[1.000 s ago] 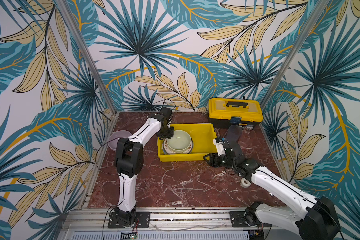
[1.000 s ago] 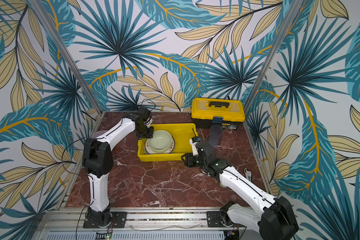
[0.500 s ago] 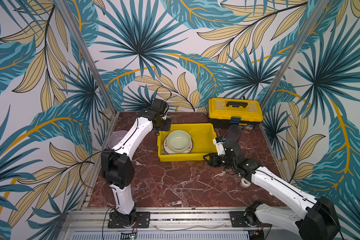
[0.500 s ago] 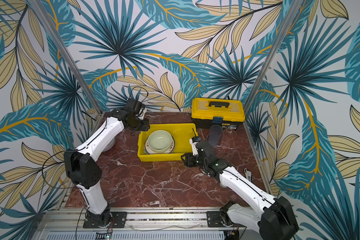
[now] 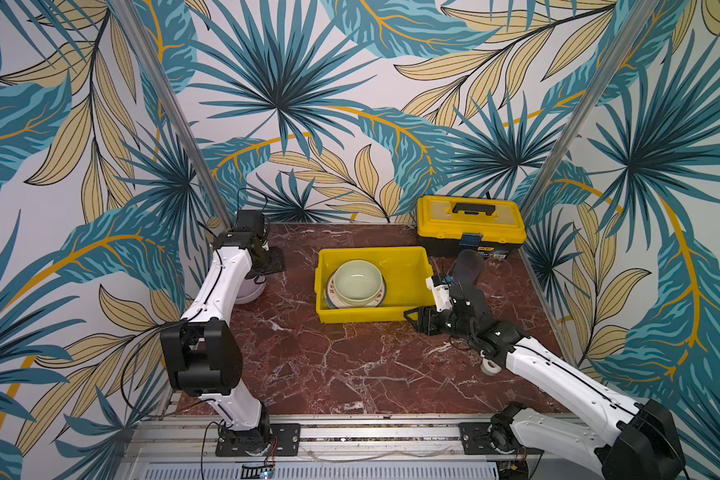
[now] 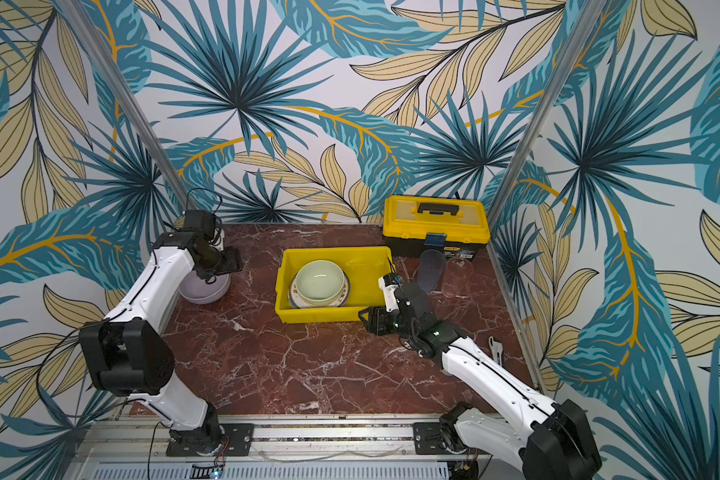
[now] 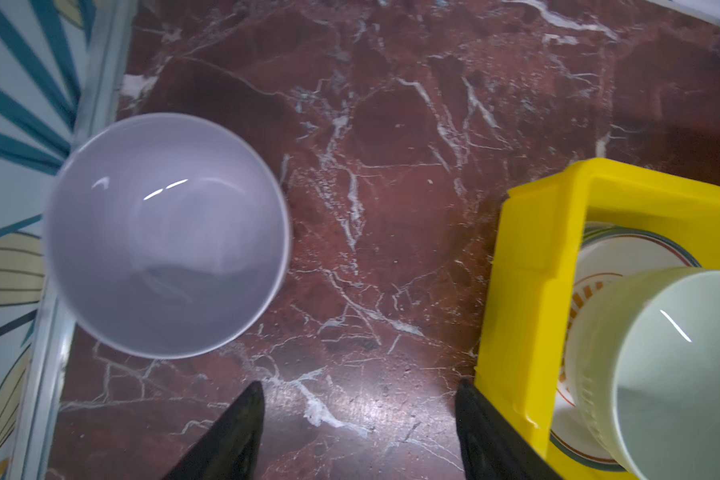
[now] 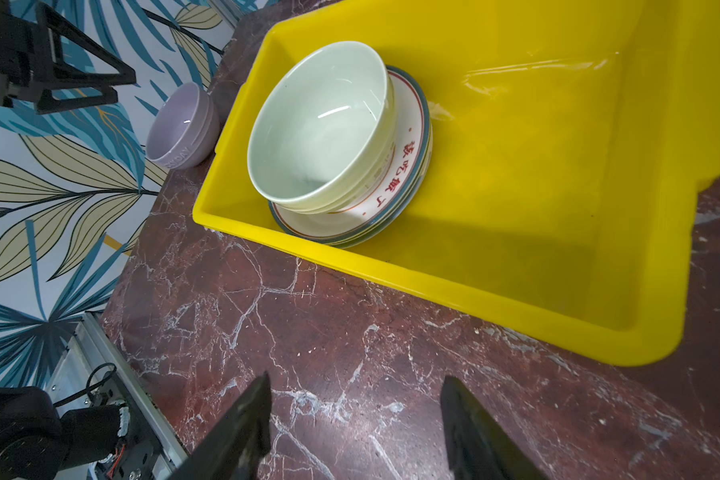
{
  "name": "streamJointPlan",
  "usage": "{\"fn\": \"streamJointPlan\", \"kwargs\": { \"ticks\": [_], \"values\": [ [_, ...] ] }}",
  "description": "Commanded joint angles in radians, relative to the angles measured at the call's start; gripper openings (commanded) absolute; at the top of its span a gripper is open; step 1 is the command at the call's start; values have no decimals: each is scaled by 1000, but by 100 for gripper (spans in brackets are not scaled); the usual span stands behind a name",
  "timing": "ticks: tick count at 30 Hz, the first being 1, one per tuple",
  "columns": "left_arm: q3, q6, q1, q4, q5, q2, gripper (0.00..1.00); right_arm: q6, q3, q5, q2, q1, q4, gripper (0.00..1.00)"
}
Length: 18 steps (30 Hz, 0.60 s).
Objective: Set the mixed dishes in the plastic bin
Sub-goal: 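Move the left gripper back over the lavender bowl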
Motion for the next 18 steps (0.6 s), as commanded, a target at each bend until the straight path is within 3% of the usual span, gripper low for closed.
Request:
{"fn": "streamJointPlan", "kwargs": {
  "ticks": [1, 10, 14, 18],
  "values": [
    [-33, 6, 50, 1, -23, -15, 73, -16, -24, -57, -18, 7, 56, 71],
    [-84, -52, 164, 70, -36, 2, 74, -34, -55, -116, -51, 6, 87, 78],
    [-141, -73, 172, 127, -144, -20, 87, -48, -73, -130, -60, 6, 102, 81],
    [-185, -118, 195, 193, -165, -16, 89, -72, -76, -131, -55, 7, 94, 81]
  ]
}}
